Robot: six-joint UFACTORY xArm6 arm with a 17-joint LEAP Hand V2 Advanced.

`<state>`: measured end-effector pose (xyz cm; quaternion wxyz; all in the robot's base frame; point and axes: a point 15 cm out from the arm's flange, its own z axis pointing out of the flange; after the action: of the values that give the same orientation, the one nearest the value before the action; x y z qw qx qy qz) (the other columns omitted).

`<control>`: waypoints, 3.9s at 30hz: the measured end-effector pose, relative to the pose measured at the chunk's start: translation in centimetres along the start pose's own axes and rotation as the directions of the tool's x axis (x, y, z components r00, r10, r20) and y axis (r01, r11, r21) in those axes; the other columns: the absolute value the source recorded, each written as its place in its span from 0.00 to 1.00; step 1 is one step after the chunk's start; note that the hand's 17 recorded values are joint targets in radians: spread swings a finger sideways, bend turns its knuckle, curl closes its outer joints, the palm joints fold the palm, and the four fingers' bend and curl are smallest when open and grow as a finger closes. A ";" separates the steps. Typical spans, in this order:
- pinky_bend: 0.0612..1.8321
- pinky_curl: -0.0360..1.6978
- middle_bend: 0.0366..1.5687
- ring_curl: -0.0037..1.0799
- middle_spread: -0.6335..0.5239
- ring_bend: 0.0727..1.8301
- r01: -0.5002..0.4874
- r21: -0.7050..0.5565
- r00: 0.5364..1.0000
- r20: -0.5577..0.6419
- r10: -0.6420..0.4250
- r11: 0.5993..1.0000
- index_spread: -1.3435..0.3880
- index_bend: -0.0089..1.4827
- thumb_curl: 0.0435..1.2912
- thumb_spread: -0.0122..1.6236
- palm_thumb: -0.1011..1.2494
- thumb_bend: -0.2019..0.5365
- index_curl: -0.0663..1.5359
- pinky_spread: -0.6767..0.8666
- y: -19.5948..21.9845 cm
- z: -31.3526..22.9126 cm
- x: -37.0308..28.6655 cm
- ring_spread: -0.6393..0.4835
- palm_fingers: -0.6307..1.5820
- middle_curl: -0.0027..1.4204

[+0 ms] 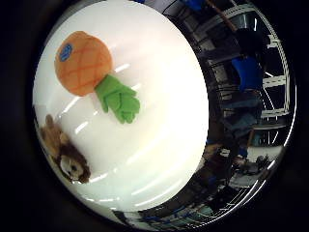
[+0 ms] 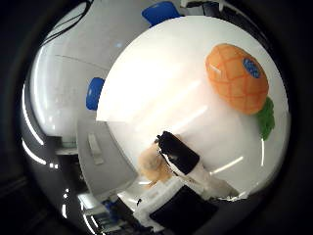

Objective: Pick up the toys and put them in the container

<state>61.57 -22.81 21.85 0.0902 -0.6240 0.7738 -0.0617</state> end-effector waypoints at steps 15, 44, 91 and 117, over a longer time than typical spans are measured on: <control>0.34 0.18 0.15 0.21 0.62 0.24 -0.031 0.009 1.000 0.005 0.031 0.999 0.62 0.09 0.24 0.70 0.54 0.25 0.20 0.81 -0.4 3.5 0.9 0.79 0.41 0.24; 0.74 0.39 0.84 0.54 0.42 0.80 -0.034 0.003 0.990 0.137 0.033 0.999 0.61 0.67 0.49 0.57 0.84 0.25 0.51 0.29 3.7 -14.4 -3.0 0.40 0.81 0.49; 0.53 0.41 0.56 0.42 0.40 0.62 0.524 -0.076 0.827 0.284 -0.485 0.848 0.55 0.23 0.36 0.75 0.55 0.24 0.47 0.24 19.3 -24.3 -39.8 0.41 0.44 0.36; 0.25 0.19 0.19 0.17 0.55 0.23 0.497 -0.140 0.862 0.190 -0.470 0.856 0.55 0.12 0.22 0.76 0.46 0.25 0.25 0.76 16.8 -24.4 -28.4 0.77 0.40 0.22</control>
<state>46.08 8.07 43.94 0.0715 -0.8070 0.5851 0.0360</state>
